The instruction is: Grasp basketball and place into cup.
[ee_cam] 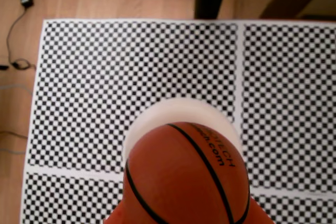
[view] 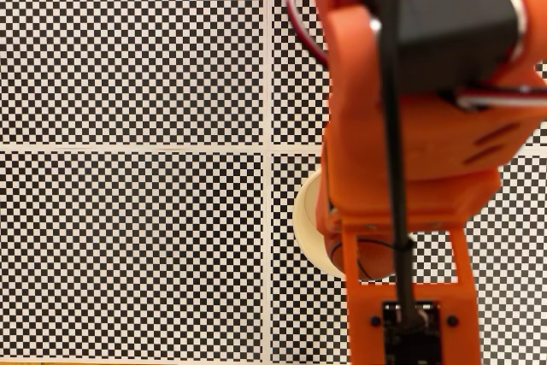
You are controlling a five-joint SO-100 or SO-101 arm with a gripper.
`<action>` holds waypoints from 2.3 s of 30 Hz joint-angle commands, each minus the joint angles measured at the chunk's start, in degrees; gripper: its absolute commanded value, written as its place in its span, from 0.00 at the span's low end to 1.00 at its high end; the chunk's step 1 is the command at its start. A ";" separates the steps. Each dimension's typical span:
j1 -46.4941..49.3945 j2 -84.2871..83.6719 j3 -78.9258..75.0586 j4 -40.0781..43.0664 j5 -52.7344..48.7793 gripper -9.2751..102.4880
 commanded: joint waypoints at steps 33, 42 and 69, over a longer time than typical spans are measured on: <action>-0.26 -6.94 -12.22 1.76 0.62 0.18; -0.26 -7.03 -12.66 2.55 0.70 0.19; -0.62 -8.70 -13.80 2.02 0.79 0.41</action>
